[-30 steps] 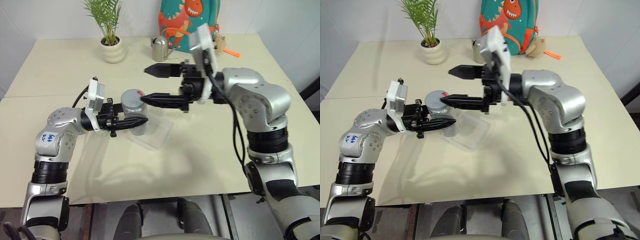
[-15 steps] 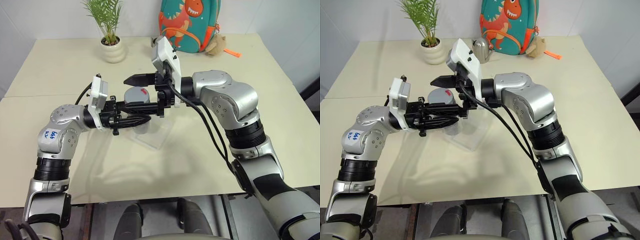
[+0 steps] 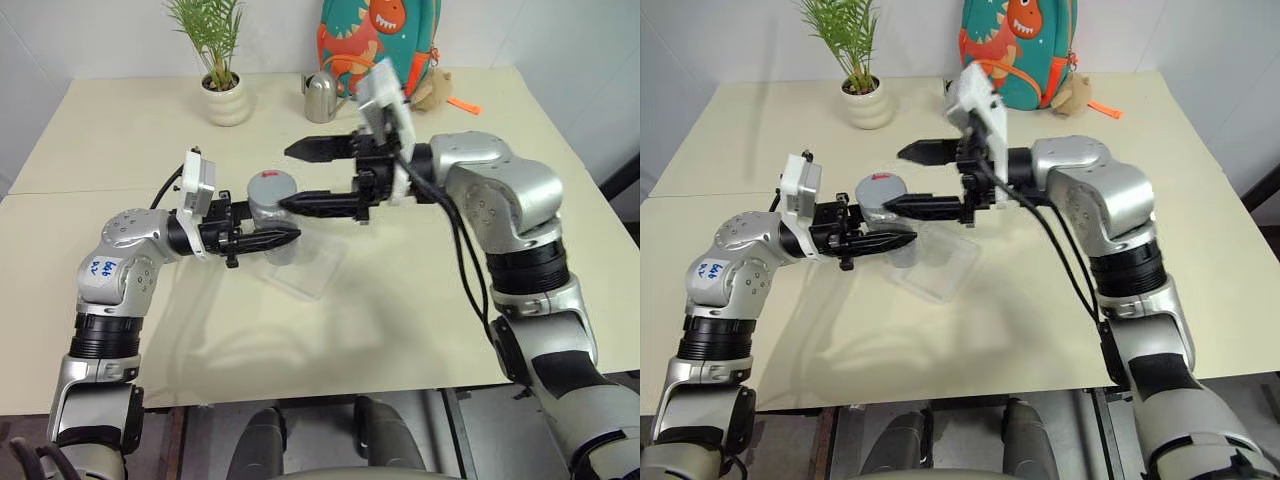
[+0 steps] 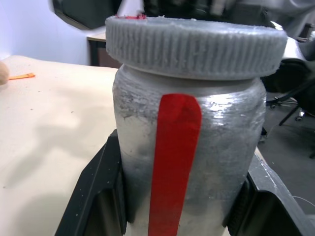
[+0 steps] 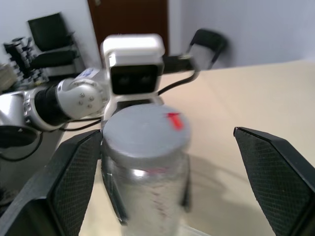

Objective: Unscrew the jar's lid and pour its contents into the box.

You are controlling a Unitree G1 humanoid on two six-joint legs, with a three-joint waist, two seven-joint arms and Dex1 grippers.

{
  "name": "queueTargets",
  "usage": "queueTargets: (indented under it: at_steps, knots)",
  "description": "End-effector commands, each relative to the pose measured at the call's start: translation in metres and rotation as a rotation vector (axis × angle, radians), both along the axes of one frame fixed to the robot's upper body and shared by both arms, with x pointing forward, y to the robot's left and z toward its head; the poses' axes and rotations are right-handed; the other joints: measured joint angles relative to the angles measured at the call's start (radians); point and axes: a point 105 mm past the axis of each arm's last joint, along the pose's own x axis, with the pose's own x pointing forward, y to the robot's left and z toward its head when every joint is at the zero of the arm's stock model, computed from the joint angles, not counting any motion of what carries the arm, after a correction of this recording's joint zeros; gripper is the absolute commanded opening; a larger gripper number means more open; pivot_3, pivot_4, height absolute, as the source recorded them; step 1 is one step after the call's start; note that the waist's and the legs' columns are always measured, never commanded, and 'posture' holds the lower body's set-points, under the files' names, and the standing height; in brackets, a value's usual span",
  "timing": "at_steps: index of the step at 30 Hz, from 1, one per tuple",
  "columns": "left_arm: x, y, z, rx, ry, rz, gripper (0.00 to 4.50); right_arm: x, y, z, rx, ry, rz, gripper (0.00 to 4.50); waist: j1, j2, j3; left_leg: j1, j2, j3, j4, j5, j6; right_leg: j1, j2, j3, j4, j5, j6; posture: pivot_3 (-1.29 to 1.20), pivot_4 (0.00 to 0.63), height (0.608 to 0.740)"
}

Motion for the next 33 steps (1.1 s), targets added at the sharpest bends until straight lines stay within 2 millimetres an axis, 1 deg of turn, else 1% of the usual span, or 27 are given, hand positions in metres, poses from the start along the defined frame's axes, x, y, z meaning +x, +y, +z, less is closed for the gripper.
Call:
queueTargets:
  at_steps: [1, 5, 8, 10, 11, 13, 17, 20, 24, 27, 30, 33]
  knots:
    - [-0.004, -0.001, 0.007, 0.002, -0.049, -0.014, 1.93, -0.001, -0.01, 0.008, 0.017, -0.029, -0.019, 4.47, -0.001, 0.0, 0.0, 0.0, 0.0, 0.0, 0.0, 0.0, 0.0, 0.0, 0.0, 0.0, 0.0, 0.0, 0.0, 0.0, 0.15, 0.74]
    - [-0.004, 0.0, 0.007, 0.004, -0.048, -0.014, 1.93, -0.003, -0.017, 0.011, 0.019, -0.036, -0.014, 4.47, -0.004, 0.0, 0.0, 0.0, 0.0, 0.0, 0.0, 0.0, 0.0, 0.0, 0.0, 0.0, 0.0, 0.0, 0.0, 0.0, 0.15, 0.74]
    - [-0.004, 0.0, 0.007, 0.005, -0.047, -0.013, 1.93, -0.007, -0.015, 0.017, 0.04, -0.047, 0.008, 4.47, -0.003, 0.0, 0.0, 0.0, 0.0, 0.0, 0.0, 0.0, 0.0, 0.0, 0.0, 0.0, 0.0, 0.0, 0.0, 0.0, 0.15, 0.74]
    - [-0.004, 0.0, 0.007, 0.005, -0.046, -0.014, 1.93, -0.013, -0.009, 0.023, 0.062, -0.05, 0.049, 4.47, -0.002, 0.0, 0.0, 0.0, 0.0, 0.0, 0.0, 0.0, 0.0, 0.0, 0.0, 0.0, 0.0, 0.0, 0.0, 0.0, 0.15, 0.74]
    - [-0.004, 0.0, 0.007, 0.005, -0.045, -0.015, 1.93, -0.017, -0.002, 0.025, 0.067, -0.051, 0.072, 4.47, -0.003, 0.0, 0.0, 0.0, 0.0, 0.0, 0.0, 0.0, 0.0, 0.0, 0.0, 0.0, 0.0, 0.0, 0.0, 0.0, 0.15, 0.74]
    - [-0.004, 0.0, 0.007, 0.005, -0.045, -0.016, 1.93, -0.022, 0.007, 0.026, 0.068, -0.05, 0.093, 4.47, -0.005, 0.0, 0.0, 0.0, 0.0, 0.0, 0.0, 0.0, 0.0, 0.0, 0.0, 0.0, 0.0, 0.0, 0.0, 0.0, 0.15, 0.74]
    - [-0.004, -0.002, 0.006, 0.007, -0.039, -0.024, 1.93, -0.03, 0.037, 0.015, 0.028, -0.017, 0.141, 4.47, -0.003, 0.0, 0.0, 0.0, 0.0, 0.0, 0.0, 0.0, 0.0, 0.0, 0.0, 0.0, 0.0, 0.0, 0.0, 0.0, 0.15, 0.74]
    - [-0.004, -0.002, 0.005, 0.008, -0.037, -0.027, 1.93, -0.029, 0.051, 0.007, 0.003, -0.005, 0.134, 4.47, -0.003, 0.0, 0.0, 0.0, 0.0, 0.0, 0.0, 0.0, 0.0, 0.0, 0.0, 0.0, 0.001, 0.0, 0.0, 0.0, 0.15, 0.74]
    - [-0.003, -0.003, 0.006, 0.006, -0.037, -0.031, 1.93, -0.023, 0.062, 0.0, -0.024, -0.007, 0.113, 4.47, 0.0, 0.0, 0.0, 0.0, 0.0, 0.0, 0.0, 0.0, 0.0, 0.0, 0.0, 0.0, 0.001, 0.0, 0.0, 0.0, 0.15, 0.74]
    - [-0.003, -0.004, 0.006, 0.004, -0.037, -0.03, 1.93, -0.021, 0.068, 0.001, -0.014, -0.014, 0.107, 4.47, -0.002, 0.0, 0.0, 0.0, 0.0, 0.0, 0.0, 0.0, 0.0, 0.0, 0.0, 0.0, 0.0, 0.0, 0.0, 0.0, 0.15, 0.74]
    - [-0.003, -0.005, 0.006, 0.0, -0.037, -0.031, 1.93, -0.019, 0.068, 0.003, -0.004, -0.016, 0.102, 4.47, -0.002, 0.0, 0.0, 0.0, 0.0, 0.0, 0.0, 0.0, 0.0, 0.0, 0.0, 0.0, 0.001, 0.0, 0.0, 0.0, 0.15, 0.74]
    - [-0.004, -0.004, 0.005, -0.002, -0.037, -0.028, 1.93, -0.015, 0.061, 0.002, -0.005, -0.012, 0.086, 4.47, -0.003, 0.0, 0.0, 0.0, 0.0, 0.0, 0.0, 0.0, 0.0, 0.0, 0.0, 0.0, 0.0, 0.0, 0.0, 0.0, 0.15, 0.74]
